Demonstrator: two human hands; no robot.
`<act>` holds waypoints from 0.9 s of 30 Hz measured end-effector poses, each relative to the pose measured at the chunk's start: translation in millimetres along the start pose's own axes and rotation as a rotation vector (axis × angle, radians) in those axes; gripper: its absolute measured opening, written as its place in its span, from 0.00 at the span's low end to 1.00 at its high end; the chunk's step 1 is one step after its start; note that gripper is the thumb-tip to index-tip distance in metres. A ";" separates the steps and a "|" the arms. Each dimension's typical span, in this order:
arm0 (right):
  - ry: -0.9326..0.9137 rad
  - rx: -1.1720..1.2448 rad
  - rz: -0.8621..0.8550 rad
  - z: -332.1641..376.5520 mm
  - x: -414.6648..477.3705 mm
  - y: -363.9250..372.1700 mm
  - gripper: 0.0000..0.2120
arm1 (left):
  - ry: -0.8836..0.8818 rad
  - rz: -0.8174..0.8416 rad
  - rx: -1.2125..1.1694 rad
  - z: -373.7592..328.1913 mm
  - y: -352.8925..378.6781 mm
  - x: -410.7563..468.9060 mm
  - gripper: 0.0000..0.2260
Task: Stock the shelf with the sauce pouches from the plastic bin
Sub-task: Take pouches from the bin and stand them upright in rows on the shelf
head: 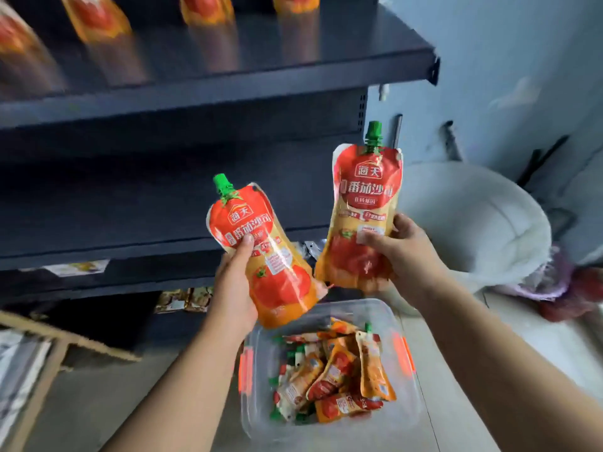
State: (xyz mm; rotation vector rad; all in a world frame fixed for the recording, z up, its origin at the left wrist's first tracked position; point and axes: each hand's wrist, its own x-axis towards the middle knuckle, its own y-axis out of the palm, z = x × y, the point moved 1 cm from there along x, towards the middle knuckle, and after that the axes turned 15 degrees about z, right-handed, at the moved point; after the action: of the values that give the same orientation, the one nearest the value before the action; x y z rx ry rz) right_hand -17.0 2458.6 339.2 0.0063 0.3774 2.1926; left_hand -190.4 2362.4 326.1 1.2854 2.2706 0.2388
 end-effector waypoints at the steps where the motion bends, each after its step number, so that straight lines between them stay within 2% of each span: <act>1: -0.036 0.013 0.047 17.2 -0.6 16.2 0.13 | 0.037 0.008 -0.007 -20.7 0.5 -13.6 0.10; 6: -0.163 0.071 0.155 85.3 -0.5 93.4 0.07 | 0.293 0.071 0.187 -114.6 -16.6 -67.9 0.14; 9: -0.257 -0.004 0.213 123.7 -3.7 142.1 0.06 | 0.378 0.083 0.233 -169.6 -37.8 -93.7 0.20; 12: -0.360 -0.092 0.249 156.2 -13.1 196.8 0.06 | 0.464 0.100 0.287 -219.9 -68.0 -118.7 0.20; 17: -0.453 -0.211 0.286 184.5 -25.8 284.6 0.12 | 0.497 0.119 0.485 -292.5 -135.5 -150.6 0.27; 19: -0.470 -0.275 0.290 187.2 -26.9 314.9 0.10 | 0.484 0.128 0.564 -315.8 -162.6 -159.5 0.28; 24: -0.489 -0.318 0.250 179.3 -20.2 379.4 0.08 | 0.503 0.131 0.596 -352.8 -219.8 -167.1 0.21; 27: -0.476 -0.291 0.233 177.2 -11.3 404.7 0.08 | 0.512 0.134 0.549 -364.3 -240.0 -166.4 0.22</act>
State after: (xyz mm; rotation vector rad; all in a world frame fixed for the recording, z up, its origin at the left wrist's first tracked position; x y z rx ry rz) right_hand -301.7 2269.5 619.5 0.4224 -0.2199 2.3636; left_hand -488.2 2129.7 600.3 1.8233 2.8067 -0.0253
